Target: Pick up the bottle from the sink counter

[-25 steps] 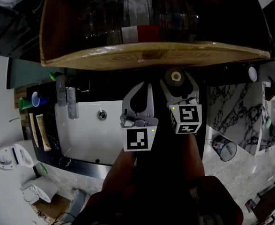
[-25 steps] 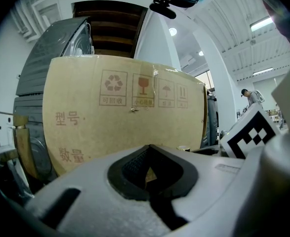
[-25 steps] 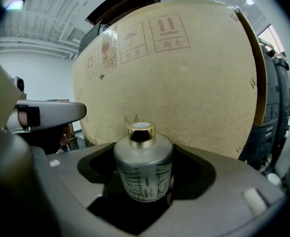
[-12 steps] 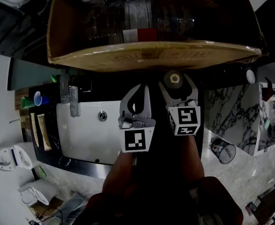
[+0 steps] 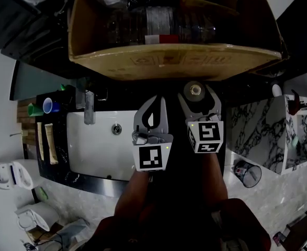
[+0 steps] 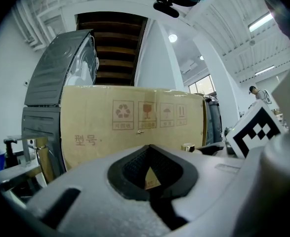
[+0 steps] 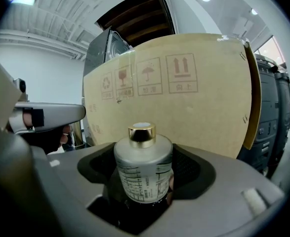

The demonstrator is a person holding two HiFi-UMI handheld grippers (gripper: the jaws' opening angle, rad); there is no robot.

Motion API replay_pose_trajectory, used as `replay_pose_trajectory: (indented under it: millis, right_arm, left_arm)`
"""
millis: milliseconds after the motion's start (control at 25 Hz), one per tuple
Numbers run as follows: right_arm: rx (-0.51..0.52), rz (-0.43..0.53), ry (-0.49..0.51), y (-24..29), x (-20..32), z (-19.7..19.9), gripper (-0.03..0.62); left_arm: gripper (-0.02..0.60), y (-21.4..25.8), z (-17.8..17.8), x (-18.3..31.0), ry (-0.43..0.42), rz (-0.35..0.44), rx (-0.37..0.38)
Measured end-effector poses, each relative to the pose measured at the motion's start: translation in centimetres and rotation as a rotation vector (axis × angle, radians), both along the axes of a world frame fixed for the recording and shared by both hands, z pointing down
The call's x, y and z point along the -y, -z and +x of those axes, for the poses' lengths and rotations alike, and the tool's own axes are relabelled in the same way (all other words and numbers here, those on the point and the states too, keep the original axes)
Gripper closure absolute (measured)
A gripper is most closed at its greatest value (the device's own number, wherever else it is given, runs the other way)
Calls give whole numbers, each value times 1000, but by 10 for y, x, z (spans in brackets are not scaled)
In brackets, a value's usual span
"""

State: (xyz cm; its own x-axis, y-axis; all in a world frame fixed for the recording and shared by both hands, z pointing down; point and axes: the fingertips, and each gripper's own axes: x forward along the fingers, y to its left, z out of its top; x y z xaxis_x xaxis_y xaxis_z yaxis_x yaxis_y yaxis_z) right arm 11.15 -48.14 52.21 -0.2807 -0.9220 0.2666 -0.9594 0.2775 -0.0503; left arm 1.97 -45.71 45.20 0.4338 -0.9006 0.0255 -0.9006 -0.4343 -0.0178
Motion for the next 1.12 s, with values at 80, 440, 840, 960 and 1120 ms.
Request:
replay_pose_trajectory:
  millis: [80, 440, 840, 960, 1120]
  right_arm:
    - [-4, 7, -1, 6, -5, -2, 261]
    - [-21, 59, 1, 35, -34, -13, 263]
    - [-53, 104, -12, 63, -72, -28, 263]
    - [-62, 125, -16, 74, -83, -34, 263]
    - [-76, 152, -20, 88, -101, -44, 263]
  left_arm:
    - [578, 5, -1, -5, 0, 7, -5]
    - [578, 29, -10, -32, -7, 58, -14]
    - [578, 58, -34, -64, -5, 117, -31]
    - [578, 66, -39, -75, -14, 132, -39]
    - [578, 76, -47, -91, -28, 154, -47]
